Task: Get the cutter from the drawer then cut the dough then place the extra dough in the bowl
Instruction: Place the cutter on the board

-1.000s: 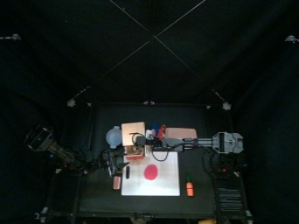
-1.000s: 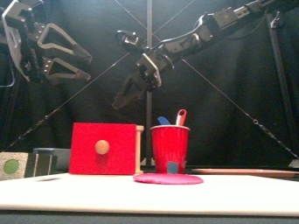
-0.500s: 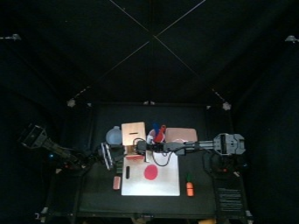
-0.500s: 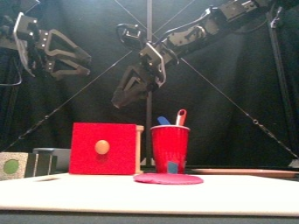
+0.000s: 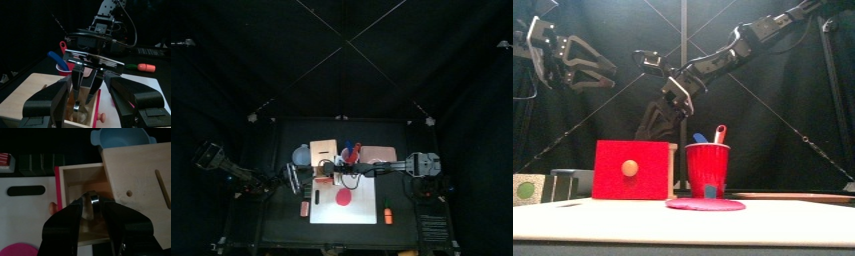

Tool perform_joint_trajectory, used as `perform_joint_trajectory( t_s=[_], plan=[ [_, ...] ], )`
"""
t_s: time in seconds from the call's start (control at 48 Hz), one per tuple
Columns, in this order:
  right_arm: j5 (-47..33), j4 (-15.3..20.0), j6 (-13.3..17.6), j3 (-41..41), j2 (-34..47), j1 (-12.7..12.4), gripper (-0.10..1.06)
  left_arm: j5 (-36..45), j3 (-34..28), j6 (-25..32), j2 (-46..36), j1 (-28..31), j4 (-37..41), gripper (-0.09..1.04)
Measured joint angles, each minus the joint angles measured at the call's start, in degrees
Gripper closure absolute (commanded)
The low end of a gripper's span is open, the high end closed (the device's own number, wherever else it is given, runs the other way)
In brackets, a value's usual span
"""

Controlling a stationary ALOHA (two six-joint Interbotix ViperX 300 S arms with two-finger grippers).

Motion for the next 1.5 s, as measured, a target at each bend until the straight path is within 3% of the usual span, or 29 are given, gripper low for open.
perform_joint_trajectory(
  t_s=[0.208,0.521,0.854,1.083,1.5],
  plan=[
    [2.20,-2.72,-0.09,-1.23,1.14,0.00,0.25,0.09,0.09,0.00,0.00,0.00,0.00,0.07],
    [5.19,-3.87,0.00,-3.08,3.16,0.09,0.26,0.00,0.09,0.00,0.00,0.00,0.00,0.07],
    [8.26,-3.78,0.00,-4.48,4.04,0.09,0.52,0.09,0.18,-0.09,0.00,0.00,0.00,0.07],
    [8.96,-3.52,-0.09,-5.89,3.52,1.32,0.52,0.09,0.70,-0.09,0.00,0.00,-0.88,0.07],
    [14.68,-3.87,-0.09,-7.65,-5.45,3.16,0.53,0.97,1.14,-0.18,0.00,0.00,-2.29,0.07]
  ],
)
